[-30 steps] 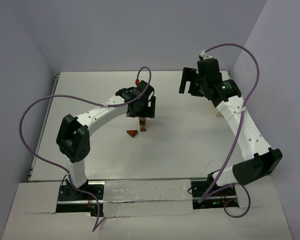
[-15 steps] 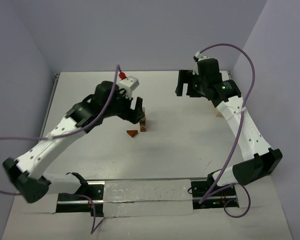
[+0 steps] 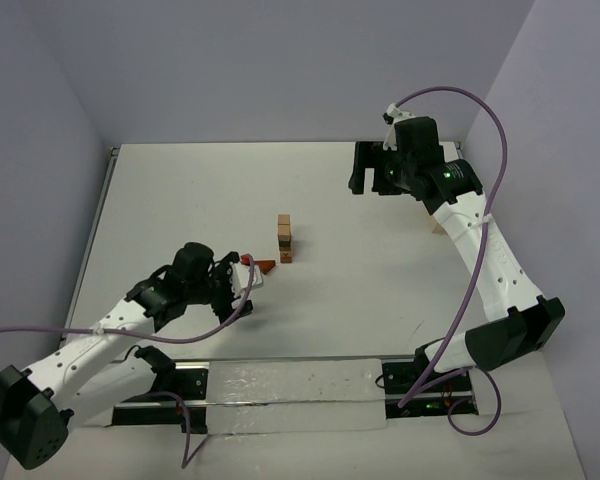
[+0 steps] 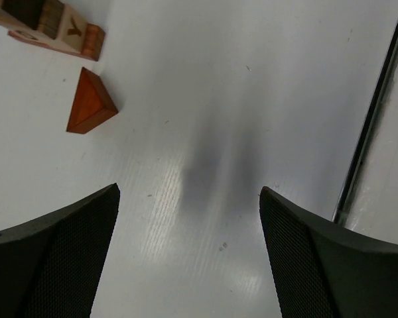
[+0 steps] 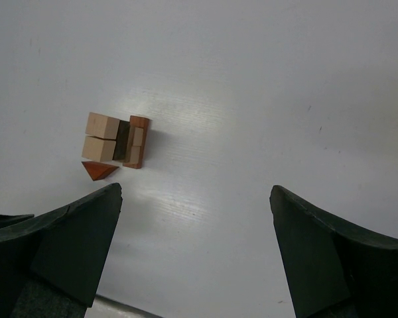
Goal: Build the wood block tower
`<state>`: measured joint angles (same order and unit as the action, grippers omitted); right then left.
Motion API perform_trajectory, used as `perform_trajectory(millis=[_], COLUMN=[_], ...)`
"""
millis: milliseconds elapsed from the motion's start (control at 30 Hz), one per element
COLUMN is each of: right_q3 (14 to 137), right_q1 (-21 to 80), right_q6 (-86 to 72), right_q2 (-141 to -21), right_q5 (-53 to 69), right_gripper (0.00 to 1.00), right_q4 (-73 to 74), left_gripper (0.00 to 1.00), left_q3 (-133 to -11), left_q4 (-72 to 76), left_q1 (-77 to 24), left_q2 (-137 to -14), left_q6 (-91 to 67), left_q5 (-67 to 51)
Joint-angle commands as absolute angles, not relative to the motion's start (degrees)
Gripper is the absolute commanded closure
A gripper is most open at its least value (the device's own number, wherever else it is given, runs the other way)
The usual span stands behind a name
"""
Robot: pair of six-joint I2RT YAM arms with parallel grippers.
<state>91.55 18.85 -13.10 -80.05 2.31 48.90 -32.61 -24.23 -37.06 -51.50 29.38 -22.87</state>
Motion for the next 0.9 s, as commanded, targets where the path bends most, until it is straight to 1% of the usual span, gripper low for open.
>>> perform_trajectory(millis=[0,100,300,500,667,867], right_q3=[91.7,91.6,92.1,91.8,92.3,92.8], right_q1=[18.5,18.5,18.5,18.5,18.5,18.5], right_q6=[-11.7,-11.4,-11.2,-11.0,-11.0,-11.0], right_q2=[-78.3,-78.6,-79.8,-79.7,-80.2,-80.5], right_q5=[2.4,2.8,4.2,5.2,5.9,6.2], right_gripper=[0.0,0.0,0.0,0.0,0.0,0.0], right_q4=[47.7,47.9,48.7,48.8,49.0,49.3], left_gripper=[0.09,0.1,0.14,0.14,0.21,0.24], left_q3=[-32.7,-35.8,-37.9,-41.0,-44.1,-51.9], left_q4=[-9.1,-8.6,-8.3,-9.2,-10.6,-19.3], left_q1=[-31.7,-27.8,-24.5,-23.3,-22.5,-22.2], left_q2=[-58.4,-66.5,-73.1,-77.8,-82.2,-88.9], left_q6=[39.4,44.5,56.2,59.1,60.9,63.8], left_q5=[-34.6,-41.8,-48.0,-49.0,-49.9,-51.2])
